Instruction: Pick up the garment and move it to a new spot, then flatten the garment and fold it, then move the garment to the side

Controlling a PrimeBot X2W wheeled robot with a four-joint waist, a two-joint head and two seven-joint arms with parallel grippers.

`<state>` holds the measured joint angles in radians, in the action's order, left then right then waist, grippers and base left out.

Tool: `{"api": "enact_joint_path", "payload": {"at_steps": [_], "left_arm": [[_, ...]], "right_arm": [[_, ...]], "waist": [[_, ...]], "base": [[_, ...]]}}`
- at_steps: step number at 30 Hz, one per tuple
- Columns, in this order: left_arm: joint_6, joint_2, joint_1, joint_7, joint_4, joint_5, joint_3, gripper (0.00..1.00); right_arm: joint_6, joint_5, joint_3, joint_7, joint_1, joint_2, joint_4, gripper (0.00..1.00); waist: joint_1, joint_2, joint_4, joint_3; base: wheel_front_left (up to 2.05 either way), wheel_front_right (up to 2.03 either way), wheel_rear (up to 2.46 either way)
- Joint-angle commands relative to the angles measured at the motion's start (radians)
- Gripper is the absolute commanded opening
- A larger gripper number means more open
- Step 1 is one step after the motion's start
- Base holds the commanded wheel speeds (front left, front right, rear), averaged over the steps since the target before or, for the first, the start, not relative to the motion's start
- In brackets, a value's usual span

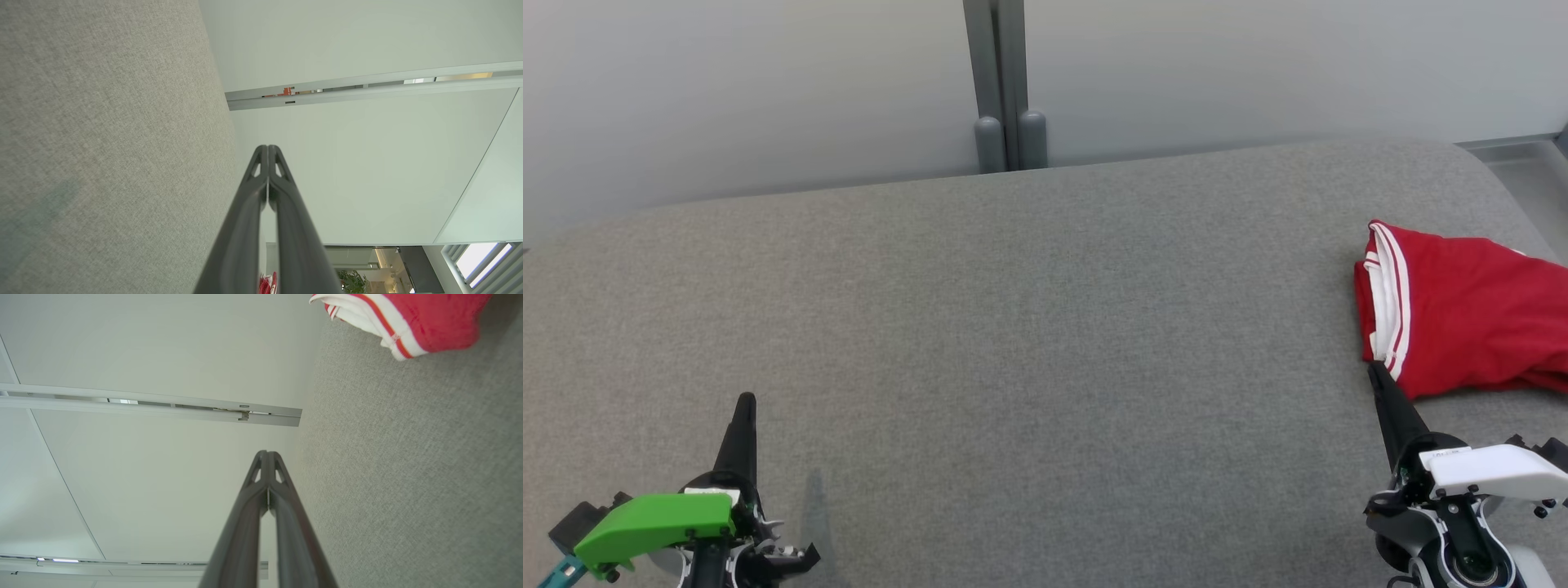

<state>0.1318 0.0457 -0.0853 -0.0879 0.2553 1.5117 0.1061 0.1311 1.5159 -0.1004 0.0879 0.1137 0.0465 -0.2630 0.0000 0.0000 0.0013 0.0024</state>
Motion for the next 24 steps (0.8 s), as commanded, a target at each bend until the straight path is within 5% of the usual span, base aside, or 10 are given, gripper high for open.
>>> {"api": "enact_joint_path", "payload": {"at_steps": [1, 24], "left_arm": [[-0.002, 0.007, -0.023, -0.006, -0.008, 0.022, 0.006, 0.00], [-0.002, 0.008, -0.030, -0.030, -0.011, 0.103, 0.010, 0.00]], "right_arm": [[-0.001, 0.021, -0.006, 0.008, -0.007, 0.006, 0.010, 0.00], [-0.001, 0.099, -0.016, 0.029, -0.010, 0.006, 0.022, 0.00]], "waist": [[0.0000, 0.0000, 0.000, 0.000], [0.0000, 0.0000, -0.001, 0.001]], "base": [[0.00, 0.00, 0.00], [0.00, 0.00, 0.00]]}}
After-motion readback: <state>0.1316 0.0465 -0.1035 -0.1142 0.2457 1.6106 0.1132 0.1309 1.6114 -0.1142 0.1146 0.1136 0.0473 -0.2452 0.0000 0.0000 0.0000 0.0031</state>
